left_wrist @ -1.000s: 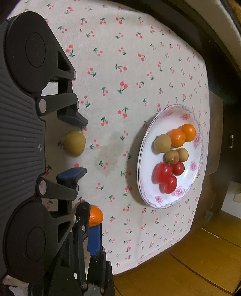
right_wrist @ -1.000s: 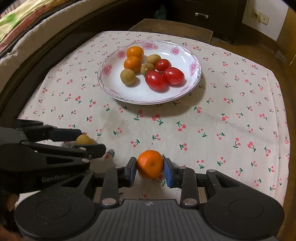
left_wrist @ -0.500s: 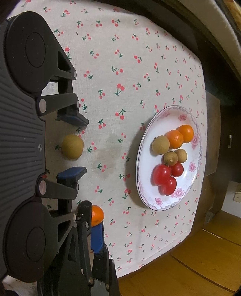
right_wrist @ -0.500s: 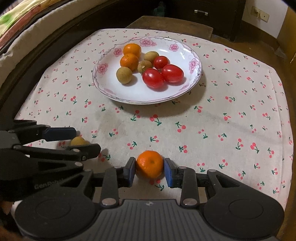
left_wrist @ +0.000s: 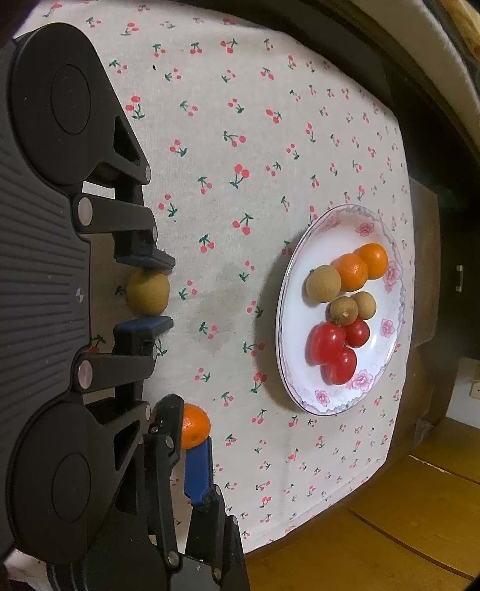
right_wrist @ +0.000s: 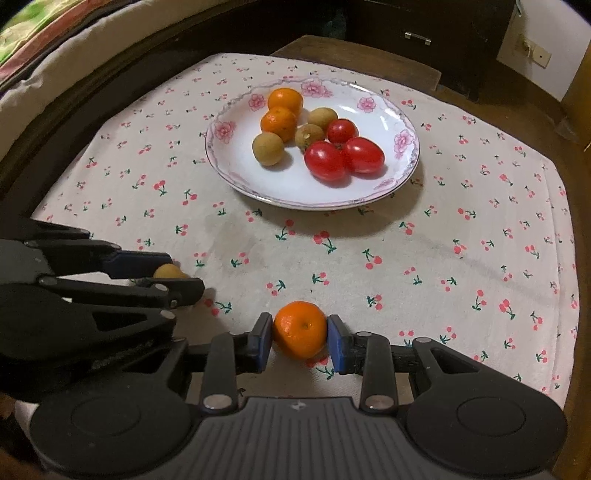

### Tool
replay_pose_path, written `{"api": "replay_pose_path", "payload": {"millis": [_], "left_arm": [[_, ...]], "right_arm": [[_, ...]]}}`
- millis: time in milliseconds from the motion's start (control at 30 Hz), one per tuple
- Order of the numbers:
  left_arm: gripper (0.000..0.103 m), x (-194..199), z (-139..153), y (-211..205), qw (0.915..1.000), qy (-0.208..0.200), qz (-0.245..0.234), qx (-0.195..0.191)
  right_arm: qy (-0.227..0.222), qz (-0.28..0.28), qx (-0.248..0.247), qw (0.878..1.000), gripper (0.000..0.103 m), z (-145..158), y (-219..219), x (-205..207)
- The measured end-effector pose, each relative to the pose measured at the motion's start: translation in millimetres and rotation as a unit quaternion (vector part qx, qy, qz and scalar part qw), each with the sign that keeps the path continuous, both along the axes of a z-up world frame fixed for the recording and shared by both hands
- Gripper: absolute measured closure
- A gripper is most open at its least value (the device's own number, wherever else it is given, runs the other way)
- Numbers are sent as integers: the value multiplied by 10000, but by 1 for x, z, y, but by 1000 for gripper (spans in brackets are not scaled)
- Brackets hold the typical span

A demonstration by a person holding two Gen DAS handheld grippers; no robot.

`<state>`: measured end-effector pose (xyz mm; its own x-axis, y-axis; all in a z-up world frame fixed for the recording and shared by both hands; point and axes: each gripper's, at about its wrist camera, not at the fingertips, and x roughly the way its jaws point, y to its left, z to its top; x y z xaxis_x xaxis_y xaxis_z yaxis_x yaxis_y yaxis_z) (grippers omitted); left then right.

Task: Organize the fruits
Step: 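Lift and carry the potato and orange toward the white plate with both tools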

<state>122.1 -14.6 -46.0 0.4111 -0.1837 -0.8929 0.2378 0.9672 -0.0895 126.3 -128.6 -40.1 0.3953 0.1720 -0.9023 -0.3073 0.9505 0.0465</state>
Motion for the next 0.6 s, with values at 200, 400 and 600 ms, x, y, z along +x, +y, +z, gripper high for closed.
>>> {"api": "replay_pose_path", "payload": {"millis": [200, 400, 600], "left_arm": [[68, -2, 9, -2, 9999, -97, -6, -81], [68, 0, 16, -1, 9997, -160, 34, -176], [68, 3, 20, -1, 9995, -209, 69, -237]], "right_arm": [[-94, -101, 105, 9999, 70, 9, -6, -1], [-127, -179, 196, 9996, 70, 14, -12, 0], [-192, -229, 282, 9992, 70, 19, -12, 3]]}}
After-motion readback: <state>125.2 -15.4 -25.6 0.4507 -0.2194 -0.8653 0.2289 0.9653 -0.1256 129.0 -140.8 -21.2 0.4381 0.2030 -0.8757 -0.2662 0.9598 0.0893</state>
